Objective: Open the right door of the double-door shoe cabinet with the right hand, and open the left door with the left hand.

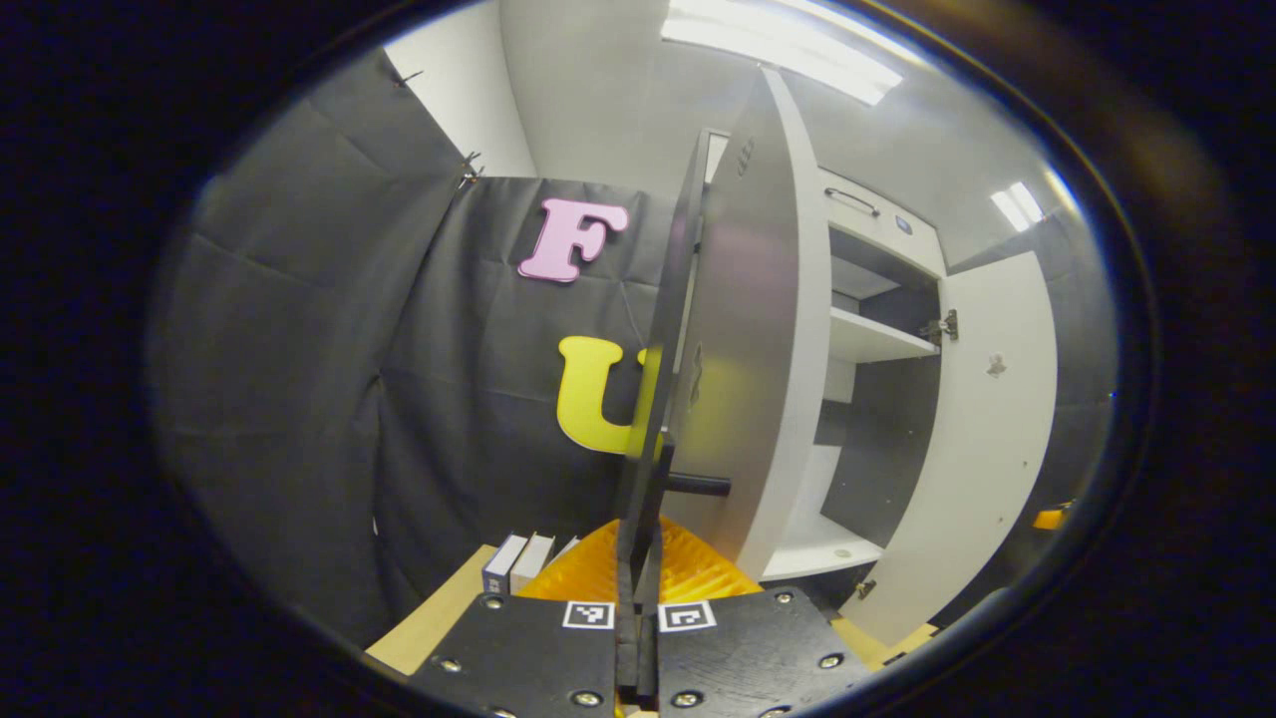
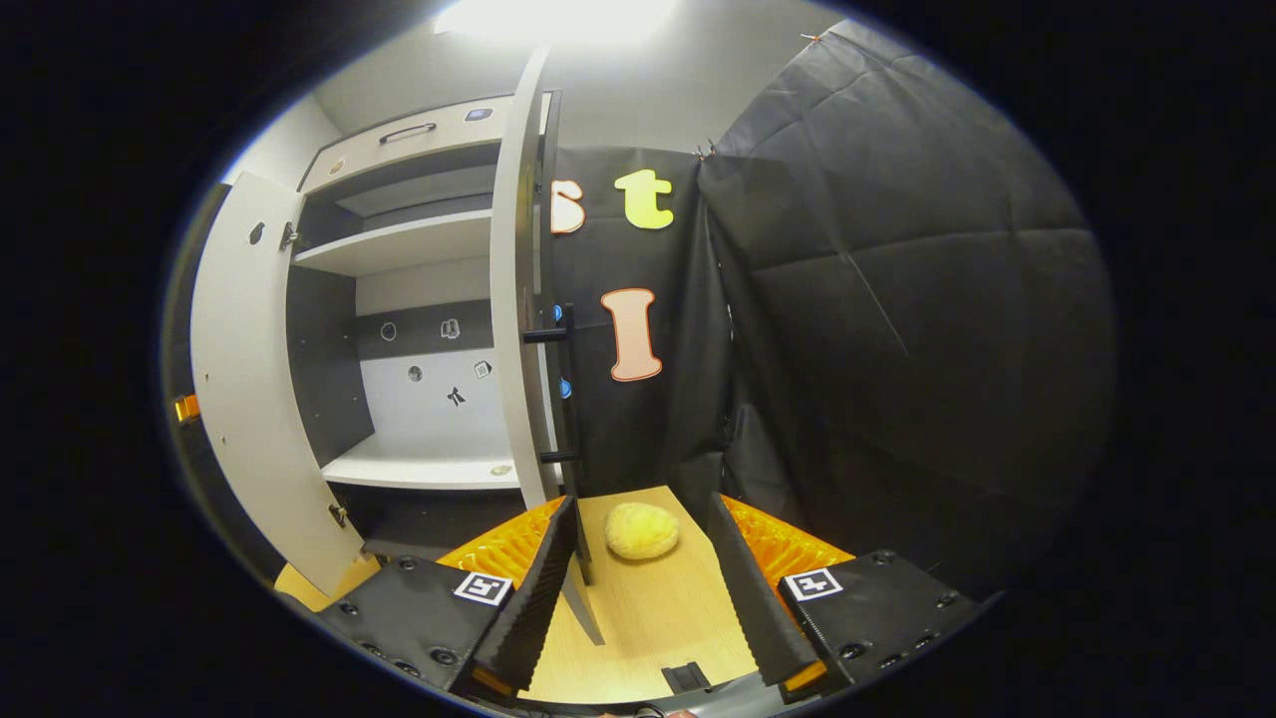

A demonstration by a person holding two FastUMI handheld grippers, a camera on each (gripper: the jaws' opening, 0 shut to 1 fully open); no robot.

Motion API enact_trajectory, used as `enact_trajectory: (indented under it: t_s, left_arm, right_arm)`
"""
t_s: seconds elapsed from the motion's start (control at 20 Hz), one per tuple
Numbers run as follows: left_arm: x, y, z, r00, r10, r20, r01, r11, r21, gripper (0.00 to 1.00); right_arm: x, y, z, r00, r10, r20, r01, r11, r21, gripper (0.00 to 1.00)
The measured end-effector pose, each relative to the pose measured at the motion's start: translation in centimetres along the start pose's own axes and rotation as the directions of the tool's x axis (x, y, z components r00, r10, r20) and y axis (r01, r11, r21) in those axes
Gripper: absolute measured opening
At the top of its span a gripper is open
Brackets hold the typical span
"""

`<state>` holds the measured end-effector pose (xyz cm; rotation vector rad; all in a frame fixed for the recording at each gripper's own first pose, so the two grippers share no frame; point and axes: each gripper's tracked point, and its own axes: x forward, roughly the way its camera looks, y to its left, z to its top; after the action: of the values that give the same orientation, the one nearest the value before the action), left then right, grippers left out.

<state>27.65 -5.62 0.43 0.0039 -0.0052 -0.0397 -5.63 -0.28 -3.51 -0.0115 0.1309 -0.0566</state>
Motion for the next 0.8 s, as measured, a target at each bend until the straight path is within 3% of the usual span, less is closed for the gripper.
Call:
enact_trajectory:
  t_s: [0.15,0.2,0.35,0.55,0.8]
  left_arm:
    - [-0.3,-0.3,-0.2,1.0,-0.002,-0.001,0.002,1.0,-0.022,0.0]
    - [-0.6,-0.4,-0.2,1.0,0.0,-0.003,0.0,1.0,-0.029,0.01]
    - [-1.6,-0.1,-0.3,1.0,0.017,-0.01,-0.017,1.0,-0.026,0.0]
    - [-4.4,0.2,1.1,0.999,0.046,0.012,-0.045,0.992,-0.12,0.0]
    - [-8.2,0.1,2.5,0.994,0.11,0.027,-0.11,0.994,-0.009,0.02]
  right_arm:
    - [-0.1,0.0,-0.2,1.0,0.002,-0.001,-0.002,1.0,0.005,0.84]
    - [0.0,0.1,-0.2,1.0,0.007,-0.003,-0.007,1.0,0.013,0.77]
    - [0.1,0.4,0.1,1.0,0.016,0.001,-0.016,1.0,0.021,0.77]
    - [0.3,1.5,1.4,0.999,0.042,0.03,-0.043,0.998,0.036,0.77]
    - [0.2,4.2,3.6,0.992,0.103,0.074,-0.105,0.994,0.021,0.77]
